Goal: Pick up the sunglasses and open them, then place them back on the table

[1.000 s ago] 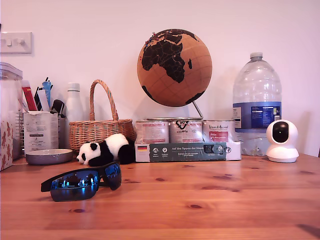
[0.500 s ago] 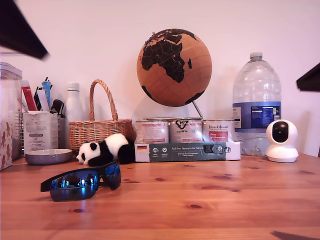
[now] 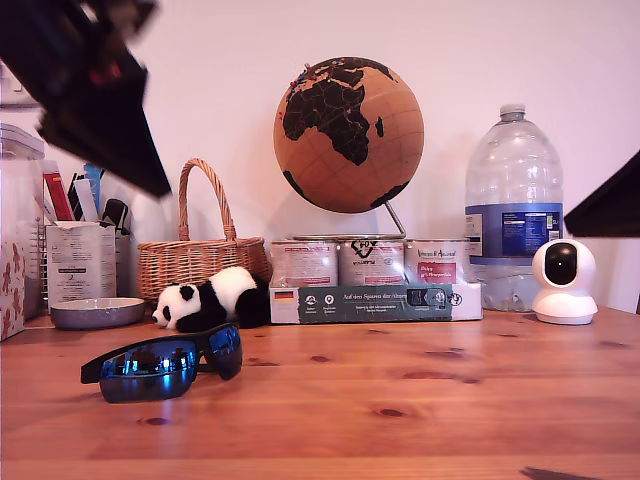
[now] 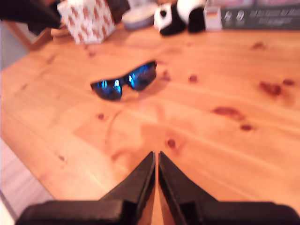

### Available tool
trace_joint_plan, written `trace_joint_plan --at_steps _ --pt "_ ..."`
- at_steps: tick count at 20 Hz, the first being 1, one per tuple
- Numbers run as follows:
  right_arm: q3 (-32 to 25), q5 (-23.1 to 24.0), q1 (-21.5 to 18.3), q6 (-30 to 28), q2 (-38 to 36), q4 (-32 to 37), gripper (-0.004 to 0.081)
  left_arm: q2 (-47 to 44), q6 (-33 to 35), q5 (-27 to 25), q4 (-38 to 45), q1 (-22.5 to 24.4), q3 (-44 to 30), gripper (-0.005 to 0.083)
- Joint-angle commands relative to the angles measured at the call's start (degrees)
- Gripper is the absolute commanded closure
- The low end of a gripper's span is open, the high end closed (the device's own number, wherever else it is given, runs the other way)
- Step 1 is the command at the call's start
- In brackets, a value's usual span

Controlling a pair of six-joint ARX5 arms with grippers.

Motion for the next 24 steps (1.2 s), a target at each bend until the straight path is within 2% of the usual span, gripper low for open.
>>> trace_joint_plan --at_steps 1,3,7,10,16,24 --pt "0.3 0.2 0.5 -0.4 0.8 0.8 0.0781 3.6 2.3 -1.6 -2.3 -0.5 3.0 0.0612" --pt "0.3 0.3 0.5 -0.4 1.2 1.3 0.0781 7.8 2.9 -4.1 -4.3 -1.0 6.3 0.0511" --pt "0.3 0.8 0.5 -0.4 1.5 1.9 0.0781 15.3 3.4 -7.5 -5.4 -2.3 11.1 0.0488" --pt "0.3 0.8 0.5 -0.4 1.5 1.9 0.0781 20.2 3.3 -8.8 -5.8 -3.3 13.9 0.0419" --pt "0.3 0.9 0.5 -0.4 1.5 1.9 0.0781 27.2 4.4 -11.5 -6.9 -4.0 16.5 0.0412" --pt "0.3 0.8 0.5 -0.4 1.5 1.9 0.0781 30.4 5.4 -12.0 -3.9 -4.2 16.6 0.0413"
